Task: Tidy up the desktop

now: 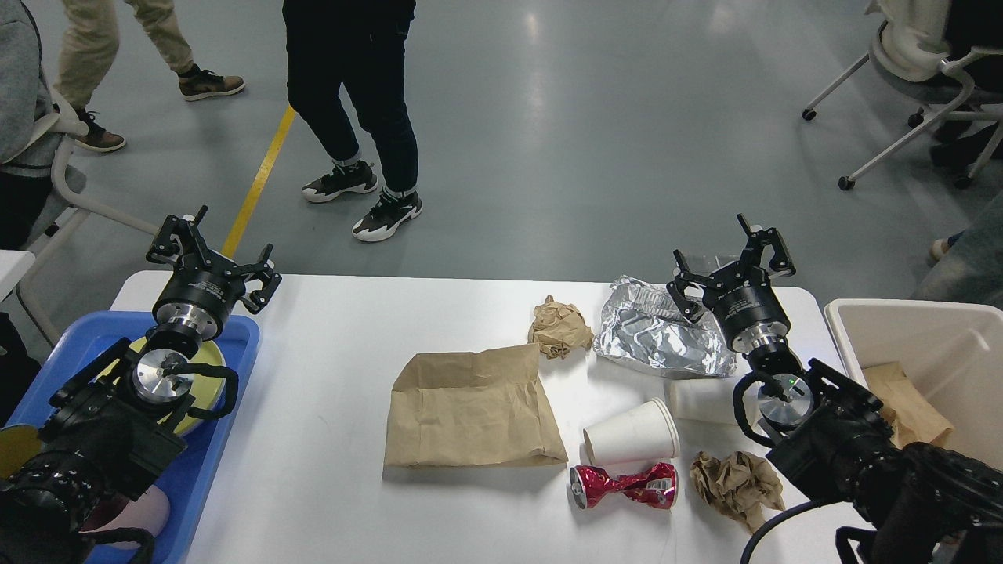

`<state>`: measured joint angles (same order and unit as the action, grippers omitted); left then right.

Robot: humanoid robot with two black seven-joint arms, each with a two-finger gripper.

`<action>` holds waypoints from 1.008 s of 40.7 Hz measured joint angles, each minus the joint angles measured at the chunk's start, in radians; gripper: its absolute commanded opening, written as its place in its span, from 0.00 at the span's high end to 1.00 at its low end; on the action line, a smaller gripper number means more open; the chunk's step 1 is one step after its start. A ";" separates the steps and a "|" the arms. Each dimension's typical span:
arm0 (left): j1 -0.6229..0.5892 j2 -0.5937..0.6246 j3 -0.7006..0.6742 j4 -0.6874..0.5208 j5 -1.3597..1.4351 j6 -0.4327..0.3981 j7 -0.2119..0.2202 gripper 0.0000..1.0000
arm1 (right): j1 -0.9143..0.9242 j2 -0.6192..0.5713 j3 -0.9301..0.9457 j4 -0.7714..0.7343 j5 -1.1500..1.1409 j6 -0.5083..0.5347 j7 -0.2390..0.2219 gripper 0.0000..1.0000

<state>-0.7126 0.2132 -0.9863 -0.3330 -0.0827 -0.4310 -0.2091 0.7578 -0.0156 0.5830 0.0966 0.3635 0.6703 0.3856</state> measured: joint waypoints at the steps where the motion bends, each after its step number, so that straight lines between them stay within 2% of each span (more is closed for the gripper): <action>1: 0.000 0.000 0.000 0.000 0.000 0.000 0.000 0.02 | 0.000 0.000 0.000 0.000 0.000 0.000 0.000 0.00; 33: 0.001 0.000 0.000 0.000 0.000 0.000 0.000 0.02 | 0.003 0.000 -0.002 0.000 0.000 0.000 -0.002 0.00; 41: 0.000 0.000 0.000 0.000 0.000 0.000 0.000 0.02 | 0.063 -0.005 -0.053 -0.013 -0.003 -0.001 -0.009 0.00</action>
<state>-0.7121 0.2132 -0.9864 -0.3329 -0.0826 -0.4310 -0.2091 0.8211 -0.0206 0.5299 0.0840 0.3601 0.6689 0.3762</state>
